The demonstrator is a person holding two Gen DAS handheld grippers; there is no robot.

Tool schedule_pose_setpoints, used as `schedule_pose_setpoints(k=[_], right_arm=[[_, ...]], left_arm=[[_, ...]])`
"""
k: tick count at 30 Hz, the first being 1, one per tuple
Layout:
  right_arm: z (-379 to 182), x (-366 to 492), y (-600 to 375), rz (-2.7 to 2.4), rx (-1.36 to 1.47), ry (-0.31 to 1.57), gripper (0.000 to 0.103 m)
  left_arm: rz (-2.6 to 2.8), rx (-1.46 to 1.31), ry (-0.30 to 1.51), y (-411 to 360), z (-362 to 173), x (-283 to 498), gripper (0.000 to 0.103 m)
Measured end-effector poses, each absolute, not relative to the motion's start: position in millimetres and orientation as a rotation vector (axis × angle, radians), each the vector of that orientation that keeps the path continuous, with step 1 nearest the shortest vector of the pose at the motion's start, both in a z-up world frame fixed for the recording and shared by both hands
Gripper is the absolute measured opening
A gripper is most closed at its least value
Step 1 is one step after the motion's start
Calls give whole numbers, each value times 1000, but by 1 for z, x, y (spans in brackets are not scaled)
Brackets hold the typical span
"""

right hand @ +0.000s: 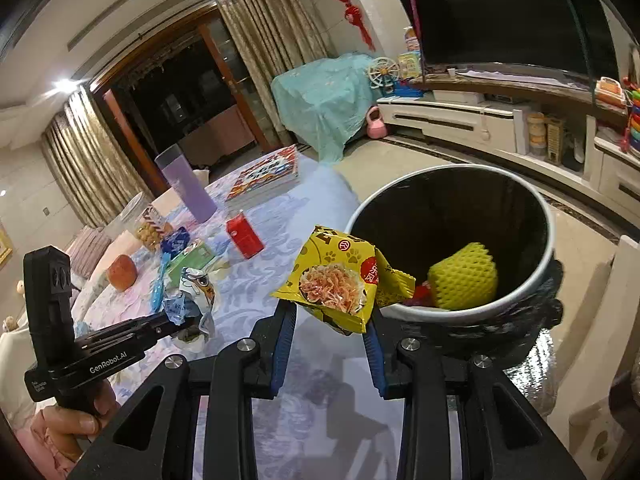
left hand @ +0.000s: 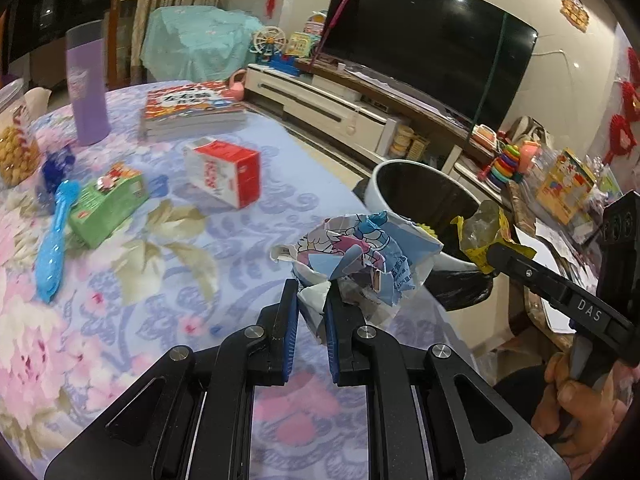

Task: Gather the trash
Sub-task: 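Carry the printed wrapper and yellow snack bag over the trash bin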

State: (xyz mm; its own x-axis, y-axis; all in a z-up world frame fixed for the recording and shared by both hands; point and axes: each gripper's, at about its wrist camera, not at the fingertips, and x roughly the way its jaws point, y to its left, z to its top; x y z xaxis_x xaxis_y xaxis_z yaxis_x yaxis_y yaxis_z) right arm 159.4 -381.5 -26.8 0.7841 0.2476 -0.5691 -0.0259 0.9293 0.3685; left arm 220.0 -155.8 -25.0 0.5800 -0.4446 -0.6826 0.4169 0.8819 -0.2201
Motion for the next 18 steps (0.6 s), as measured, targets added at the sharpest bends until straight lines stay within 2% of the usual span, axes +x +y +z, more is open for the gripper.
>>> schedule_pose_setpoints(k=[18], right_arm=[[-26,161,-431,107,392,645,33]], left_arm=[[-560,23,800,-219,-17,233,11]])
